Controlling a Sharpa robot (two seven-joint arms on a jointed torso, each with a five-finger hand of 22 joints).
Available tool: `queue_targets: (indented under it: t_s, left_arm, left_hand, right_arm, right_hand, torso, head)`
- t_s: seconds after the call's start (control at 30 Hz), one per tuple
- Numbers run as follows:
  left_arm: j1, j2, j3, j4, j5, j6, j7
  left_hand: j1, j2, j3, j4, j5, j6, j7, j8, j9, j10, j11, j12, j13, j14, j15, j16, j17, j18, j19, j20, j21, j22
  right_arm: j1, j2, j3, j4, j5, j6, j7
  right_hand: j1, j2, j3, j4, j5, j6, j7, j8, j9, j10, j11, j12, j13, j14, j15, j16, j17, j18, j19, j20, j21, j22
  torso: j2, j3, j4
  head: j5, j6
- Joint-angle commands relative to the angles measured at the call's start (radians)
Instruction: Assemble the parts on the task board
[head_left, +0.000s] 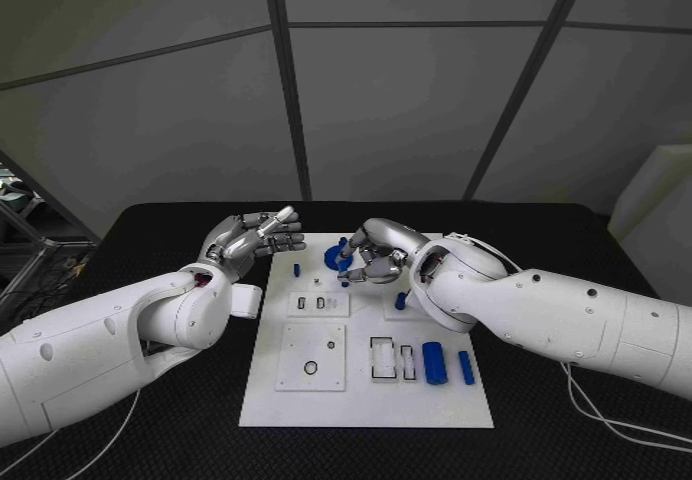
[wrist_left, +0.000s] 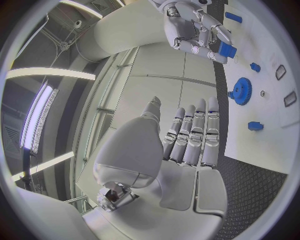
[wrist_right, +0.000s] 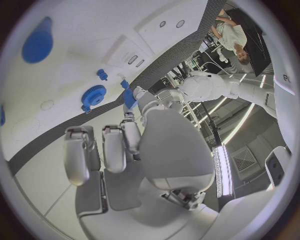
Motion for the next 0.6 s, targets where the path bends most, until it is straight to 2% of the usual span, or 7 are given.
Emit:
queue_targets:
  t_s: [0.03, 0.1, 0.23, 0.33, 0.6]
  left_arm:
    - [0.002, 0.002, 0.001, 0.000, -0.001, 0.012, 0.002]
    - [0.002, 0.001, 0.001, 0.000, -0.001, 0.012, 0.002]
    - [0.002, 0.001, 0.001, 0.000, -0.001, 0.011, 0.002]
    - [0.002, 0.003, 0.001, 0.000, -0.001, 0.013, 0.002]
    - [0.002, 0.005, 0.001, -0.002, -0.001, 0.014, 0.002]
  left_hand:
    - [0.000, 0.007, 0.000, -0.007, -0.001, 0.004, 0.001, -0.005, -0.002, 0.008, 0.002, -0.006, -0.001, 0.000, 0.007, -0.004, -0.001, -0.013, 0.008, -0.002, -0.006, -0.002]
    - [0.000, 0.007, 0.000, -0.007, -0.001, 0.004, 0.001, -0.005, -0.002, 0.008, 0.002, -0.006, -0.001, 0.000, 0.007, -0.004, -0.001, -0.013, 0.008, -0.002, -0.006, -0.002]
    - [0.000, 0.007, -0.001, -0.008, -0.001, 0.005, 0.000, -0.005, -0.002, 0.009, 0.002, -0.007, -0.001, 0.001, 0.007, -0.005, -0.001, -0.013, 0.008, -0.002, -0.006, -0.002]
    - [0.000, 0.007, -0.001, -0.008, -0.001, 0.005, 0.000, -0.005, -0.002, 0.009, 0.002, -0.007, -0.001, 0.001, 0.007, -0.005, -0.001, -0.013, 0.008, -0.002, -0.006, -0.002]
    - [0.000, 0.007, -0.001, -0.008, -0.001, 0.005, 0.000, -0.005, -0.002, 0.009, 0.002, -0.007, -0.001, 0.001, 0.007, -0.005, -0.001, -0.013, 0.008, -0.002, -0.006, -0.002]
  right_arm:
    - [-0.004, 0.017, -0.001, -0.001, -0.067, -0.010, -0.076]
    - [-0.010, 0.026, -0.002, -0.001, -0.076, -0.009, -0.085]
    - [-0.024, 0.043, -0.006, -0.003, -0.096, -0.008, -0.099]
    - [-0.031, 0.053, -0.018, -0.004, -0.115, -0.007, -0.106]
    - [-0.040, 0.064, -0.028, -0.006, -0.138, 0.002, -0.113]
  right_hand:
    - [-0.001, 0.005, 0.004, 0.000, 0.005, 0.005, -0.001, 0.002, 0.002, -0.002, -0.006, 0.003, -0.001, 0.054, -0.009, 0.001, 0.023, -0.012, 0.095, -0.007, 0.004, 0.250]
    - [-0.002, 0.003, 0.003, -0.002, 0.005, 0.005, -0.001, 0.001, 0.002, -0.002, -0.006, 0.003, -0.001, 0.054, -0.009, 0.001, 0.023, -0.012, 0.095, -0.008, 0.004, 0.250]
    - [-0.004, 0.001, 0.002, -0.003, 0.006, 0.006, -0.001, 0.001, 0.002, -0.003, -0.006, 0.002, -0.002, 0.054, -0.009, 0.001, 0.023, -0.012, 0.095, -0.008, 0.004, 0.249]
    - [-0.006, 0.000, 0.002, -0.003, 0.006, 0.006, -0.001, 0.000, 0.002, -0.004, -0.006, 0.001, -0.003, 0.054, -0.009, 0.001, 0.023, -0.012, 0.095, -0.008, 0.004, 0.249]
    - [-0.010, -0.002, 0.001, -0.004, 0.007, 0.007, 0.000, -0.001, 0.002, -0.003, -0.006, 0.002, -0.002, 0.054, -0.009, 0.001, 0.024, -0.012, 0.095, -0.008, 0.004, 0.250]
  torso:
    - [0.002, 0.0004, -0.0015]
    - [0.001, -0.0001, -0.0017]
    - [0.001, 0.0024, -0.0050]
    - [0.000, 0.0027, -0.0029]
    - [-0.001, 0.0029, -0.0032]
  head:
    - [0.007, -0.004]
    - [0.008, -0.007]
    - [0.015, -0.010]
    - [0.016, -0.015]
    - [0.018, -0.019]
